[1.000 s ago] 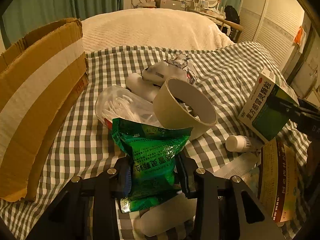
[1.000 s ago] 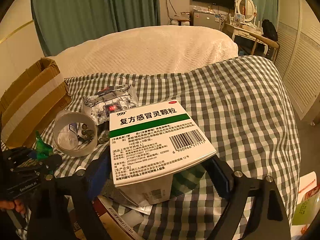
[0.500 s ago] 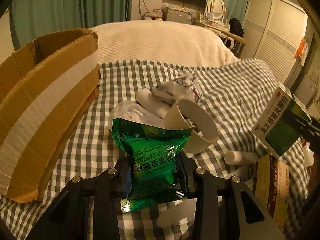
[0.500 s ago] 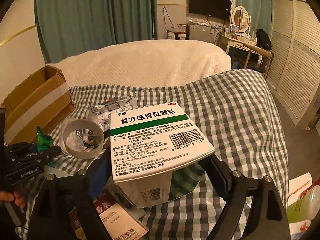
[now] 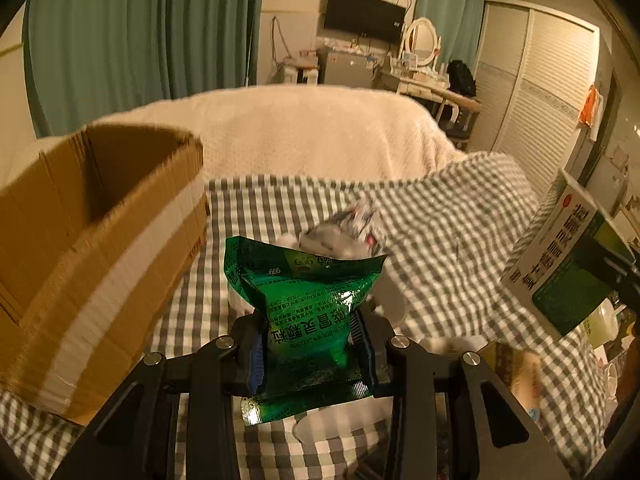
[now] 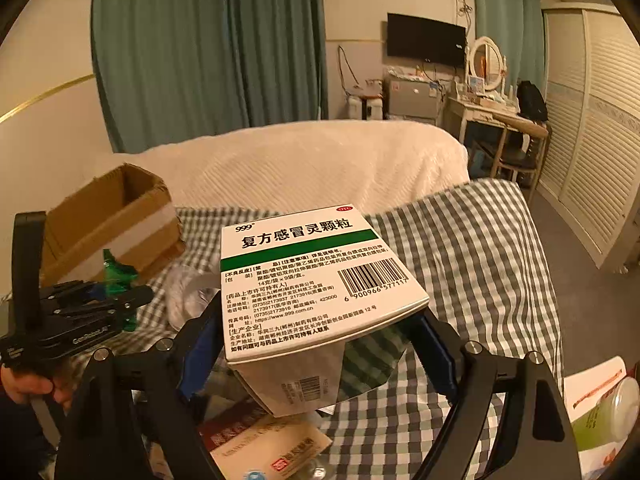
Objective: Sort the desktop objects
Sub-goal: 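Carry packet and green-white box over the cardboard box and release both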
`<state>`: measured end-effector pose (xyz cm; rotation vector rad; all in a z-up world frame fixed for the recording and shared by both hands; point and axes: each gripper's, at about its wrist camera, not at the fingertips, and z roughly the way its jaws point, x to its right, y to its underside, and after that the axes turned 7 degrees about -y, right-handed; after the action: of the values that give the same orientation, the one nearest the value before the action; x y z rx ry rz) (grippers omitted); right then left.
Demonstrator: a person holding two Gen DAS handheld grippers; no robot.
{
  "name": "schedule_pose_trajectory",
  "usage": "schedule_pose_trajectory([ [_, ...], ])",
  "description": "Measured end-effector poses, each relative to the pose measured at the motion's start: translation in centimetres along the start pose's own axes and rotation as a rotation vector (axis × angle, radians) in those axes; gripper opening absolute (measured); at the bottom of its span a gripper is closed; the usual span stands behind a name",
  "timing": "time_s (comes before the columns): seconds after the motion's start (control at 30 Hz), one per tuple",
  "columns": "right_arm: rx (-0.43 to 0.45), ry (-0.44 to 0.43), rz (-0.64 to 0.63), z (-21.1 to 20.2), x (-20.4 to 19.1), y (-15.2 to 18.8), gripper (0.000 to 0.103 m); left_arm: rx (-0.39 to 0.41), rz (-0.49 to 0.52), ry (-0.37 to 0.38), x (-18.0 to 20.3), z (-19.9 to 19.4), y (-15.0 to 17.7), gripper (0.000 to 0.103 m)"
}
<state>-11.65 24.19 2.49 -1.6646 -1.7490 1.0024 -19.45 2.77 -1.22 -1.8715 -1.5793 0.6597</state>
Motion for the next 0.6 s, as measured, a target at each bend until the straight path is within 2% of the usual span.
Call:
schedule_pose_trajectory([
  [0.17, 0.027, -0.053, -0.022, -1.0, -1.7, -1.7, 0.085, 0.06, -0.006, -0.011, -0.4, -2.4, -2.2, 0.037],
  [0.37, 0.068, -0.114, -0.078, -2.0, -4.6, -4.6, 0.085, 0.139, -0.047, -0.028, -2.5, -5.2, -5.2, 0.037],
  [0.6, 0.124, -0.218, -0.127, -1.9, -9.0, -8.8, 0.085, 0.253, -0.196, -0.076, -9.1, -8.5, -9.3, 0.037],
])
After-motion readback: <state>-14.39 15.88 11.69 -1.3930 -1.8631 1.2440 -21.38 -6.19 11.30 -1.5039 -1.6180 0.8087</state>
